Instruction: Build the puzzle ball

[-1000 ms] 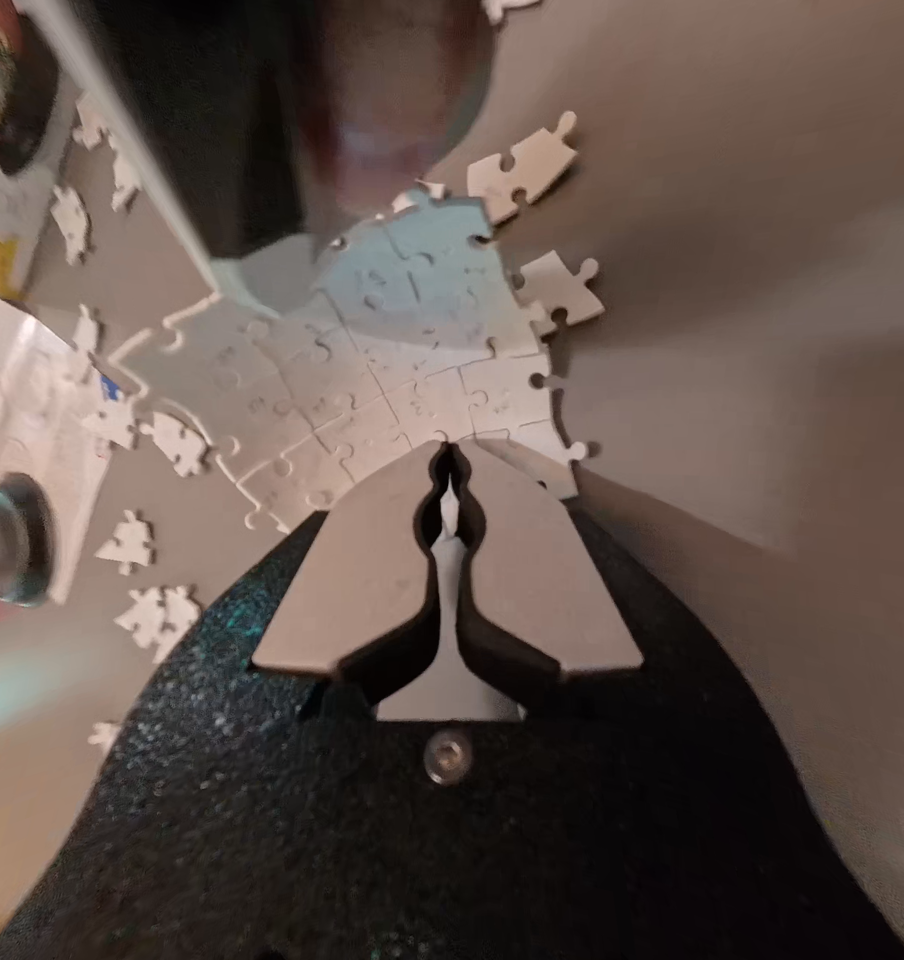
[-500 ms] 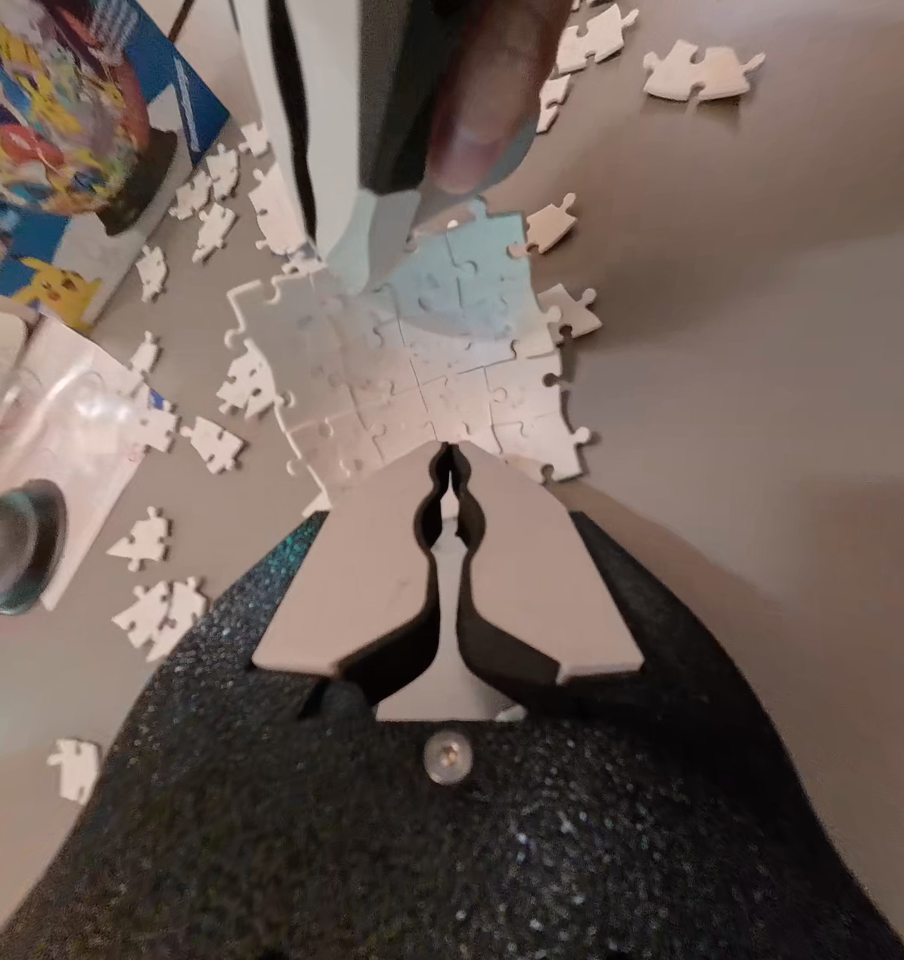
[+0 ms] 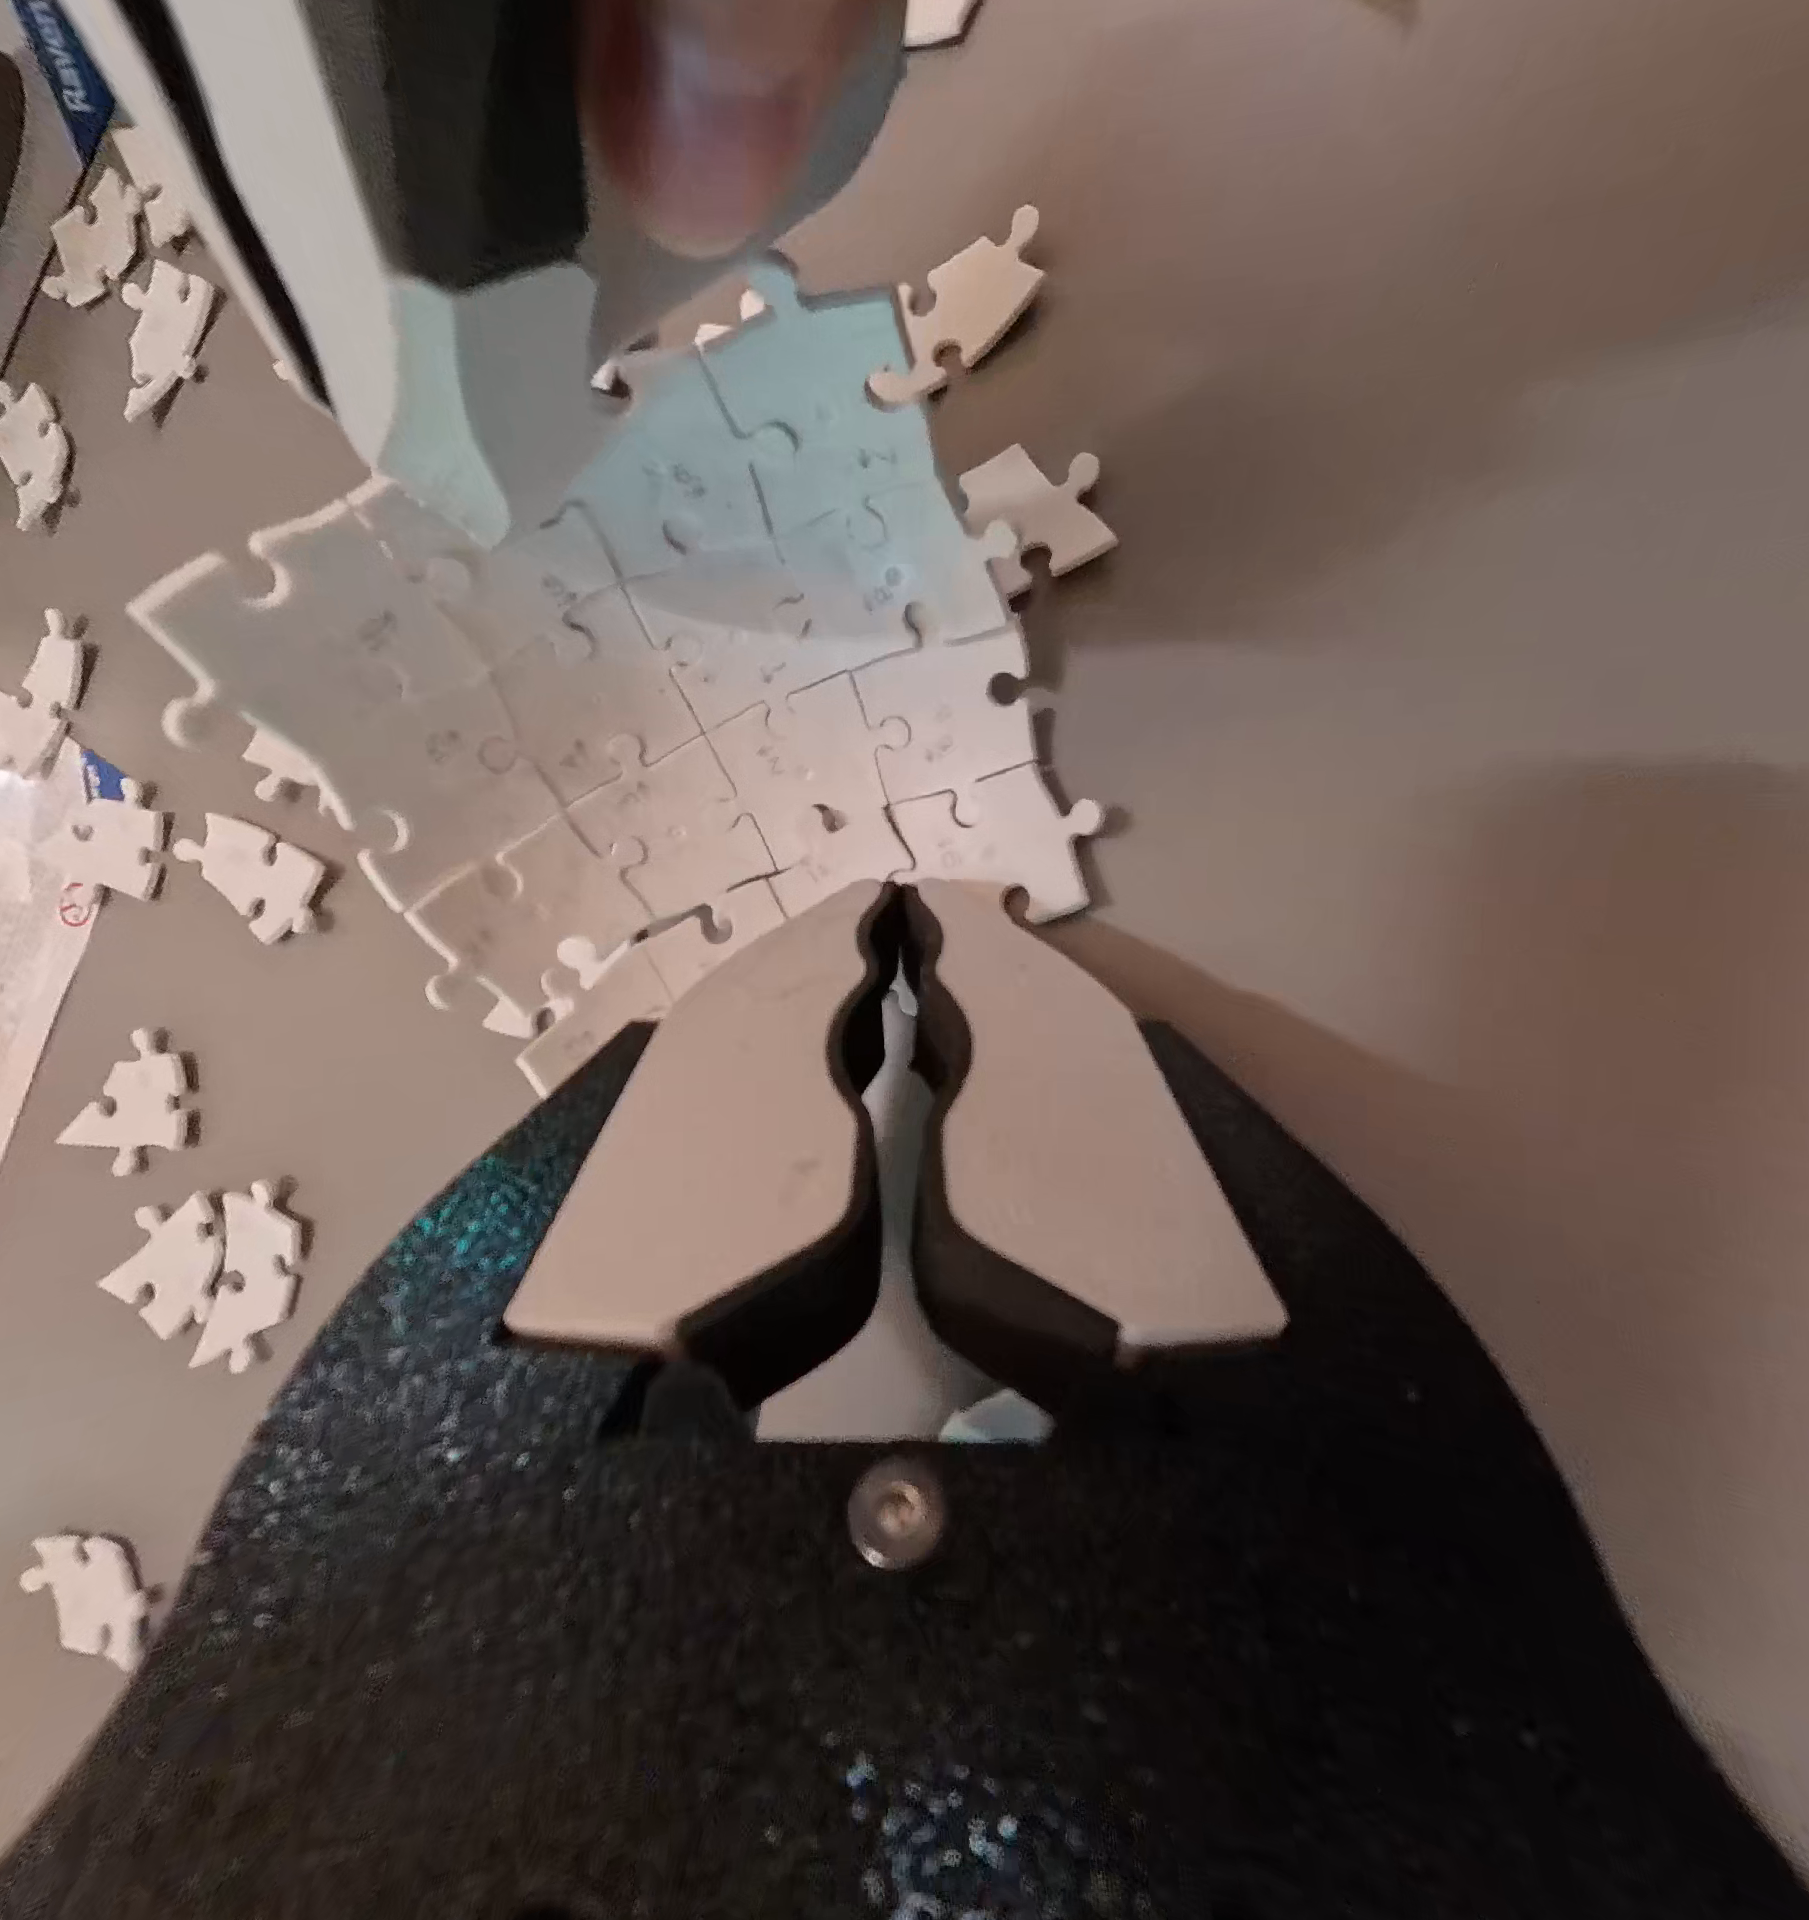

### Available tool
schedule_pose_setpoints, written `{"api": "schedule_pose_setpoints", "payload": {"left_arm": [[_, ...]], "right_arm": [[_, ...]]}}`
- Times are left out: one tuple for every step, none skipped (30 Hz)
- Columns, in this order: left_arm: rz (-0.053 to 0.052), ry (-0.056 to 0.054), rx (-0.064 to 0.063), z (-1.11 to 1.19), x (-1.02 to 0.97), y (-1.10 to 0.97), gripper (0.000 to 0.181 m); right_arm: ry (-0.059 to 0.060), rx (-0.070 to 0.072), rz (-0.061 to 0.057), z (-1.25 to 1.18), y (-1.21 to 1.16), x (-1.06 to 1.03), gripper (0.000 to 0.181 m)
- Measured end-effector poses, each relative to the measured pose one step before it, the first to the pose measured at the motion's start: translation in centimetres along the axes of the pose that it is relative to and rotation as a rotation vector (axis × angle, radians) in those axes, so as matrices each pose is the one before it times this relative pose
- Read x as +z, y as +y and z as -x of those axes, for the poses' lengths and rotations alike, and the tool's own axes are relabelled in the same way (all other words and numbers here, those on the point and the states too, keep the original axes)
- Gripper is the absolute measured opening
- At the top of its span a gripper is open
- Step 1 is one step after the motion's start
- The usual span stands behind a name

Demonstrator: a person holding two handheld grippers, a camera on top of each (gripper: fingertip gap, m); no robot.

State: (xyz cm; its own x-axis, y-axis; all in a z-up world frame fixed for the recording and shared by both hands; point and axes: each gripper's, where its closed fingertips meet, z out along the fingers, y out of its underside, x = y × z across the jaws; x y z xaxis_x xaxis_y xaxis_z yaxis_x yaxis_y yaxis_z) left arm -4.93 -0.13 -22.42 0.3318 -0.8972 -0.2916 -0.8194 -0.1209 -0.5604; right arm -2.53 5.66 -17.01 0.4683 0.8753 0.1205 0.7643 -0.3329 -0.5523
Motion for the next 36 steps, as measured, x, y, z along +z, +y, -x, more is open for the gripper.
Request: {"api": "schedule_pose_setpoints", "payload": {"left_arm": [[0.006, 0.0065, 0.0149, 0.002, 0.004, 0.002, 0.0], [0.0021, 0.0092, 0.0187, 0.001, 0.0, -0.019, 0.0], [-0.0015, 0.0099, 0.0224, 0.001, 0.006, -0.011, 0.0], [-0.0024, 0.0062, 0.0236, 0.022, -0.023, 0.027, 0.0], [0.0005, 0.0007, 0.0167, 0.074, -0.062, 0.09, 0.0], [0.001, -0.0071, 0.0017, 0.214, -0.1, 0.142, 0.0], [-0.0052, -0.0134, -0.0152, 0.357, -0.188, 0.104, 0.0], [-0.0125, -0.0093, -0.0271, 0.367, -0.272, 0.011, 0.0], [-0.0155, -0.0061, -0.032, 0.35, -0.311, -0.039, 0.0], [-0.0116, -0.0114, -0.0321, 0.41, -0.289, -0.047, 0.0], [-0.0001, -0.0169, -0.028, 0.426, -0.191, 0.055, 0.0], [0.0102, -0.0134, -0.0157, 0.253, -0.051, 0.132, 0.0], [0.013, -0.0067, 0.0021, 0.022, 0.072, 0.156, 0.0], [0.0147, -0.0069, 0.0149, -0.05, 0.18, 0.19, 0.0], [0.0201, -0.0128, 0.018, 0.031, 0.258, 0.275, 0.0], [0.0209, -0.0117, 0.0159, 0.029, 0.279, 0.287, 0.0], [0.0076, -0.0056, 0.0111, -0.024, 0.241, 0.117, 0.0], [-0.009, -0.0015, 0.0051, -0.042, 0.133, -0.114, 0.0], [-0.0084, 0.0023, 0.004, -0.061, 0.082, -0.108, 0.0], [-0.0039, 0.0021, 0.0107, -0.028, 0.044, -0.033, 0.0], [-0.0023, 0.0031, 0.0178, -0.003, -0.002, 0.009, 0.0], [-0.0004, 0.0048, 0.0136, 0.001, 0.003, 0.008, 0.0], [0.0043, 0.0047, 0.0022, 0.002, 0.0, 0.006, 0.0], [0.0073, -0.0003, -0.0042, 0.011, 0.012, 0.007, 0.0], [0.0069, -0.007, -0.0032, 0.005, 0.009, 0.013, 0.0], [0.0055, -0.0118, -0.0009, 0.019, 0.011, 0.016, 0.0], [0.0036, -0.0124, -0.003, 0.012, 0.007, 0.017, 0.0], [0.0028, -0.0077, -0.0113, 0.002, 0.007, 0.021, 0.0], [0.0027, -0.0002, -0.0197, -0.006, -0.004, 0.034, 0.0], [0.0022, 0.0067, -0.0267, -0.001, 0.012, 0.014, 0.0], [0.0044, 0.0117, -0.0348, -0.01, 0.013, 0.025, 0.0], [0.0096, 0.0121, -0.0393, -0.014, 0.012, 0.019, 0.0], [0.0107, 0.008, -0.0259, -0.003, 0.021, 0.004, 0.0], [0.0064, 0.0031, 0.0008, 0.008, 0.007, 0.009, 0.0], [0.0002, -0.0017, 0.0222, 0.009, -0.002, -0.016, 0.0], [-0.0053, -0.0047, 0.0244, 0.003, -0.009, -0.019, 0.0]], "right_arm": [[-0.0013, -0.0044, -0.0006, 0.061, -0.08, -0.019, 0.003], [0.0002, -0.0058, 0.001, 0.036, -0.038, 0.003, 0.003], [0.0022, -0.0083, 0.002, -0.002, -0.022, 0.016, 0.003], [0.0035, -0.0064, 0.0029, -0.025, 0.002, 0.029, 0.003], [0.0026, -0.0041, 0.0031, -0.03, 0.015, 0.037, 0.003], [0.0008, -0.0036, 0.0011, -0.02, 0.001, 0.022, 0.004], [-0.001, -0.0026, -0.0008, -0.005, -0.005, 0.014, 0.004], [-0.0015, -0.0021, -0.0008, -0.001, -0.002, 0.001, 0.004], [-0.0012, -0.0013, -0.0006, -0.005, 0.002, 0.012, 0.004], [0.0003, 0.0006, 0.0009, -0.023, 0.013, 0.021, 0.004], [0.0009, -0.0001, 0.0011, -0.009, 0.007, -0.004, 0.004], [0.0008, -0.0005, -0.0004, 0.039, -0.048, -0.015, 0.004], [0.0017, 0.0, -0.0014, 0.057, -0.076, -0.014, 0.004], [0.0016, 0.0, -0.0021, 0.075, -0.099, -0.004, 0.004], [0.0001, -0.0016, -0.0021, 0.11, -0.108, -0.003, 0.003], [-0.0006, -0.0036, -0.0022, 0.131, -0.12, 0.0, 0.003], [0.0009, -0.004, -0.0001, 0.119, -0.084, -0.01, 0.003], [0.0077, -0.0066, 0.0023, 0.02, -0.046, 0.001, 0.003], [0.0055, -0.0116, 0.001, 0.029, -0.039, 0.014, 0.003], [0.0021, -0.0142, -0.0011, 0.038, -0.093, 0.023, 0.003], [-0.0002, -0.0132, -0.0005, 0.029, -0.083, 0.026, 0.003], [-0.003, -0.0074, 0.0003, 0.027, -0.076, 0.041, 0.003], [-0.0038, -0.0008, 0.0032, -0.018, -0.039, 0.044, 0.003], [-0.0043, 0.0007, 0.0045, -0.019, -0.028, 0.042, 0.003], [-0.0035, 0.0032, 0.0049, -0.032, -0.015, 0.049, 0.003], [-0.003, 0.0058, 0.0049, -0.034, -0.01, 0.072, 0.003], [-0.0021, 0.0056, 0.0033, -0.031, -0.019, 0.048, 0.003], [-0.0018, 0.0041, 0.0003, -0.001, -0.064, 0.039, 0.003], [-0.0005, -0.0001, 0.0005, 0.013, -0.048, 0.005, 0.003], [0.0017, -0.0044, 0.0014, 0.01, -0.027, 0.005, 0.003], [0.003, -0.0067, 0.0019, 0.005, -0.028, 0.012, 0.003], [0.0034, -0.006, 0.0008, 0.014, -0.041, 0.016, 0.003], [0.0027, -0.0039, -0.0014, 0.01, -0.077, 0.042, 0.003], [0.0017, 0.001, -0.0012, 0.006, -0.089, 0.037, 0.003], [0.001, 0.0039, -0.0002, -0.003, -0.058, 0.028, 0.003], [0.0007, 0.0022, 0.001, -0.016, -0.002, 0.007, 0.004]]}}
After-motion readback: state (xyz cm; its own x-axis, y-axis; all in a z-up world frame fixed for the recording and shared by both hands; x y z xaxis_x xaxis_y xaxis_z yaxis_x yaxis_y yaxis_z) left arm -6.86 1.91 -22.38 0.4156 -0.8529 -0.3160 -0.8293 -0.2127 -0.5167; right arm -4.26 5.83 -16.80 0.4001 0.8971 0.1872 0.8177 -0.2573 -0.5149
